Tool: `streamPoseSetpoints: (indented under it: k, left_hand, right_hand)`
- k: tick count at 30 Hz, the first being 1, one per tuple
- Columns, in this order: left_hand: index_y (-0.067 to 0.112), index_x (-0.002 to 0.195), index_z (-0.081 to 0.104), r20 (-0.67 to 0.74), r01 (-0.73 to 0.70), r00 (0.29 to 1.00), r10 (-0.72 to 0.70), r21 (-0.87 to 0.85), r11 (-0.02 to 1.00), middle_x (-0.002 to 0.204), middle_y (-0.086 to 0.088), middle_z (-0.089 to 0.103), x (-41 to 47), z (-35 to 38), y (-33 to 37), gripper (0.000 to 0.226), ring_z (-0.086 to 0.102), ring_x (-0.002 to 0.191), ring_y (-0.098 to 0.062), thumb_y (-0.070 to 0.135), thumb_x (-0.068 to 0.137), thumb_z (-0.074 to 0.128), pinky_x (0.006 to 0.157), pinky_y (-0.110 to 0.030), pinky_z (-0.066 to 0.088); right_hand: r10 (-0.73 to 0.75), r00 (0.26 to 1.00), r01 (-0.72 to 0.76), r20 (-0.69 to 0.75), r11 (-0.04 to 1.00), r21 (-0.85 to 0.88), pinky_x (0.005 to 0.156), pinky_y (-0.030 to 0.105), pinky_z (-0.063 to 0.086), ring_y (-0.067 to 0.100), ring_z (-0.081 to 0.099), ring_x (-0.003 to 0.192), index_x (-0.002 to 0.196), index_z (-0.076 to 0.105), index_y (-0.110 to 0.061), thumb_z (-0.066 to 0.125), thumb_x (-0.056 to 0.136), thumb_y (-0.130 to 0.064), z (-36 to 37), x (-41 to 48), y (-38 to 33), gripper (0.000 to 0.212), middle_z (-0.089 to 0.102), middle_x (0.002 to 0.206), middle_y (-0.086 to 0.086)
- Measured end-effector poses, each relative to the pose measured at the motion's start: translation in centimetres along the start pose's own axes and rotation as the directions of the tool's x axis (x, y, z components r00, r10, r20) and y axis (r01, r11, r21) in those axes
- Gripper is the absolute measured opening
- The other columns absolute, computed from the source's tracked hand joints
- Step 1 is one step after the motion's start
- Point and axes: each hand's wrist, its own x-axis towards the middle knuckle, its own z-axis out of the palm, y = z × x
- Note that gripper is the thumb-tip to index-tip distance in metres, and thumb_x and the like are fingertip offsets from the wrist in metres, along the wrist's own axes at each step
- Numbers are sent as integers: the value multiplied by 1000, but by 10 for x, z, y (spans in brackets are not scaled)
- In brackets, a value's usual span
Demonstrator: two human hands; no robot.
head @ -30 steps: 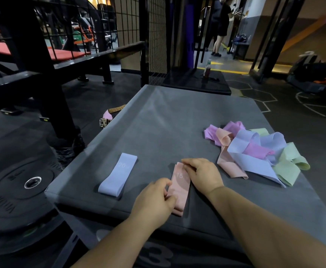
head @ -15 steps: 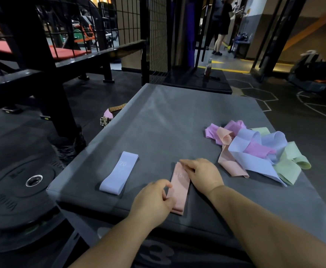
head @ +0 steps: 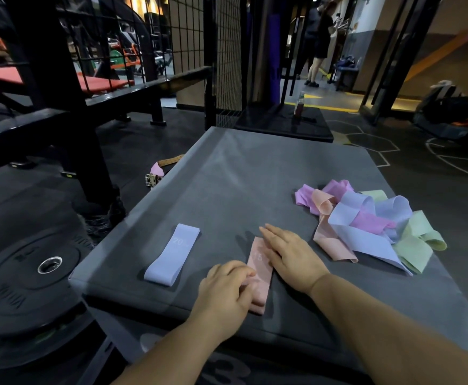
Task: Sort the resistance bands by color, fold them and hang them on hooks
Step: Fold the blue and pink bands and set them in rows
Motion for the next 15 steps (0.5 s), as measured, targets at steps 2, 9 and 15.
streamPoseSetpoints:
  k: [2, 9, 15]
  left_hand:
    - [35, 127, 55, 0, -36, 999, 36, -8, 999, 136, 25, 42, -1, 0, 2, 62, 33, 127, -3, 60, 83, 19, 104, -23, 26]
    - [41, 149, 27, 210, -185, 966, 151, 153, 971, 159, 22, 12, -4, -2, 4, 44, -1, 147, 0, 38, 105, 24, 114, -21, -4]
    - [37, 154, 8, 318, -241, 934, 162, 230, 943, 161, 19, -3, -6, 7, -5, 80, -9, 148, -2, 58, 80, -12, 115, -27, -12]
  right_hand:
    - [-29, 1000, 29, -6, 1000, -7, 117, 36, 26, 19, 35, 140, 152, 31, -27, 14, 89, -57, 1, -3, 1, 71, 30, 158, -7]
    - [-182, 980, 183, 86, 983, -7, 116, 12, -4, 9, 17, 148, 154, 22, -21, -11, 84, -73, 2, -10, 4, 94, 15, 162, -3]
    - [-156, 970, 165, 189, 985, -38, 115, 15, -9, 8, 2, 150, 156, 13, -21, -33, 60, -81, 2, -4, 6, 122, 5, 163, -6]
